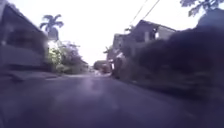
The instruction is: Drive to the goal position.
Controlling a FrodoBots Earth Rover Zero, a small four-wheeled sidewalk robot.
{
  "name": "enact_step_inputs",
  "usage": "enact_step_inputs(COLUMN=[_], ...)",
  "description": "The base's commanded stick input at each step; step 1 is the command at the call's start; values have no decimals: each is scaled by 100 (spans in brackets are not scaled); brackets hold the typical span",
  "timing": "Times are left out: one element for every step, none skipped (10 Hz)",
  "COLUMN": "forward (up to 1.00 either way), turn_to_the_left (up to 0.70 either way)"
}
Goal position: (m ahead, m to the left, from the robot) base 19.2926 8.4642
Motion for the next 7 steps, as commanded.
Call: enact_step_inputs(forward=[70, 70, 70, 70, 70, 70, 70], turn_to_the_left=[0, 0, 0, 0, 0, 0, 0])
